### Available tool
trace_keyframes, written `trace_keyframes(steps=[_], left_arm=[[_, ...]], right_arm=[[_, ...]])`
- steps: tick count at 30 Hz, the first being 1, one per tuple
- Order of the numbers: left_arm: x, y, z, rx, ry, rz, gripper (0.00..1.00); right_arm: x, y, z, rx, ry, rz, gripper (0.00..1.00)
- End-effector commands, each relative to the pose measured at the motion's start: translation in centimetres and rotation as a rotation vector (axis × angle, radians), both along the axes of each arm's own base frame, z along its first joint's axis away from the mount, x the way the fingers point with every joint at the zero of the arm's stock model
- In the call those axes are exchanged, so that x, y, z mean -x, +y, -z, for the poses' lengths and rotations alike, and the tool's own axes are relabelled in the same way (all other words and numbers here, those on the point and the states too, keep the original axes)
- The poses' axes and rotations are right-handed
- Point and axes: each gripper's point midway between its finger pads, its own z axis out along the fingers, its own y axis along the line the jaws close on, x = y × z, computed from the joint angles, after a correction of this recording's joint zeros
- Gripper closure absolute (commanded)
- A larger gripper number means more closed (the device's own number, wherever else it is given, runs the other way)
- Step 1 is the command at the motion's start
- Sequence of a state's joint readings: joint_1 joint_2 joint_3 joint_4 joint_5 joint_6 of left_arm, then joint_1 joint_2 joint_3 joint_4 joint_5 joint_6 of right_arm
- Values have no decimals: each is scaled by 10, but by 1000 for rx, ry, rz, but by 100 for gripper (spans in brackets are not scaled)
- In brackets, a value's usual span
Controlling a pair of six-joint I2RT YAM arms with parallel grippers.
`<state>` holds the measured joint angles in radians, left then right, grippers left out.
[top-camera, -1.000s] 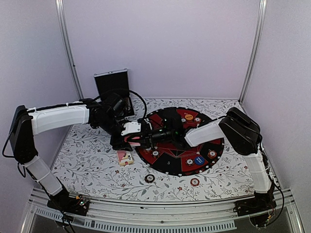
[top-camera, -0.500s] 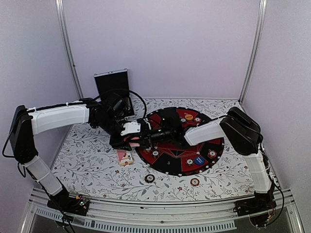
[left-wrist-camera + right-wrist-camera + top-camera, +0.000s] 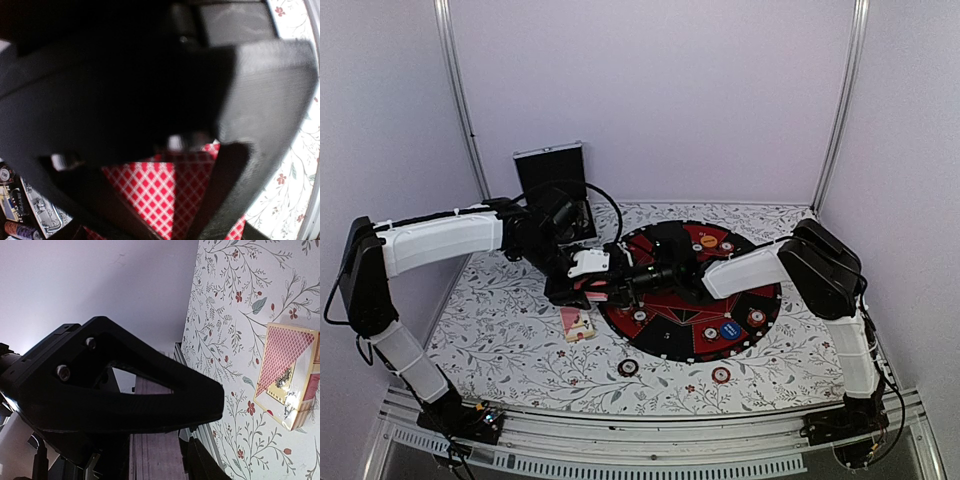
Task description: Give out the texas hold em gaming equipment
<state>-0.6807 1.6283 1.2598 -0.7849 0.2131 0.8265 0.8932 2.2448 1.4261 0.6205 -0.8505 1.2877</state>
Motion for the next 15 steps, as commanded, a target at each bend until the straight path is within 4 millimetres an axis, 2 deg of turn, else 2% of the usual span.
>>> trace_keyframes(steps=[1,9,15], left_arm=[[0,-13,-30,71,-39,25,64],[1,-12,-27,66,-34,19,73],[-3,-10,-31,65,-62,4,80]], right_arm=[[-7,-10,10,57,17,40,64],[-8,-9,4,46,18,46,68],[-11,-16,11,72,23,74,68]])
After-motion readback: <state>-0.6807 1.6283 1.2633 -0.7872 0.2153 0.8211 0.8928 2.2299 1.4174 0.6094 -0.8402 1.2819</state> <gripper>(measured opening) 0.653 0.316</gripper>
